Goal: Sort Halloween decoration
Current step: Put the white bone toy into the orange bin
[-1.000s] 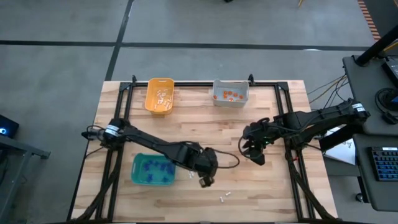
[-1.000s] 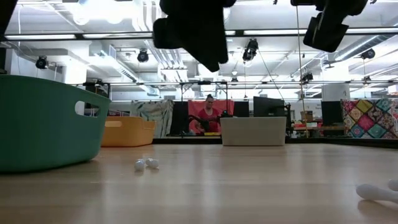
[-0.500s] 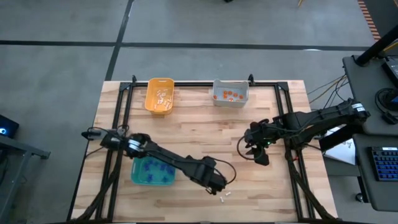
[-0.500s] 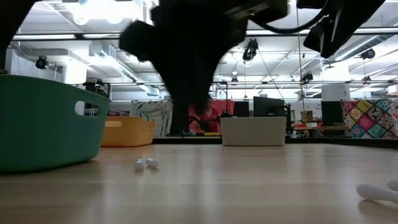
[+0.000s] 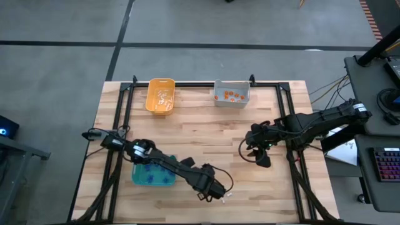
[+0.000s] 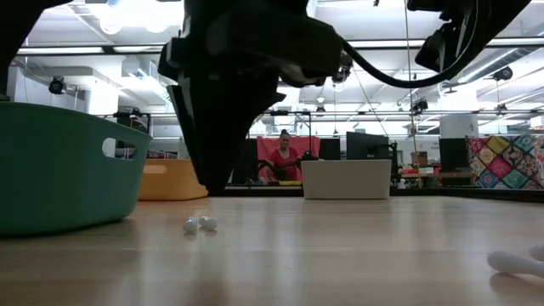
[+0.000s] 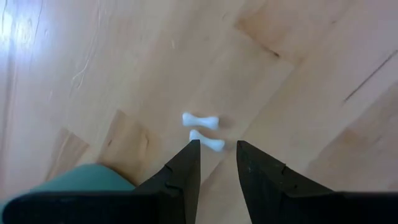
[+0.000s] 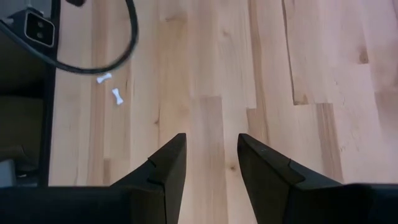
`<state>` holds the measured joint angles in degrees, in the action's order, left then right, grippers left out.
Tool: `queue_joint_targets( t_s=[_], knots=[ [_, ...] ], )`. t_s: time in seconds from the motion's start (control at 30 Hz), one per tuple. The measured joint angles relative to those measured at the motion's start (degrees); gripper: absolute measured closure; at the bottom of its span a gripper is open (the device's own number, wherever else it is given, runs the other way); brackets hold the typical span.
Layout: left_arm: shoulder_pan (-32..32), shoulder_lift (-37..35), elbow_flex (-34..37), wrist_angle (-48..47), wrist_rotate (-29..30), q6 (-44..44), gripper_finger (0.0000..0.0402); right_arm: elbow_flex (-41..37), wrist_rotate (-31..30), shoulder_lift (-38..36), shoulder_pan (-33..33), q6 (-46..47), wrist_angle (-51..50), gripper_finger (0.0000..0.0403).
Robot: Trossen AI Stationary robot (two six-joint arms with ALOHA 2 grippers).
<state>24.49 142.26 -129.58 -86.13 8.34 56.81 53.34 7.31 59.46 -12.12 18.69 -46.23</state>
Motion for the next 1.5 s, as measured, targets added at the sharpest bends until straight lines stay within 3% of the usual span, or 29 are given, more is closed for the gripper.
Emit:
queue_joint_targets(
  t_s=[0.27,0.47,0.6,1.2,1.5],
  knots=[
    [-0.15,0.02,0.04,-0.24,-6.59,-3.58,0.0285,0.00,0.02,0.00,0.00,1.61,0.84,0.0266],
    [-0.15,0.11,0.42,0.01,-5.24,-7.73,0.0229,0.00,0.02,0.00,0.00,3.43,2.40,0.0266],
    [-0.22,0.11,0.54,0.15,-4.44,-10.62,0.0214,0.00,0.02,0.00,0.00,3.93,2.62,0.0266],
    [-1.18,0.04,7.02,4.28,-4.67,-18.44,0.0212,0.00,-0.02,0.00,0.02,7.27,3.75,0.0266],
    [-1.68,0.04,7.05,4.58,-3.02,-21.39,0.0242,0.00,-0.07,0.00,0.02,7.82,3.75,0.0266]
  ],
)
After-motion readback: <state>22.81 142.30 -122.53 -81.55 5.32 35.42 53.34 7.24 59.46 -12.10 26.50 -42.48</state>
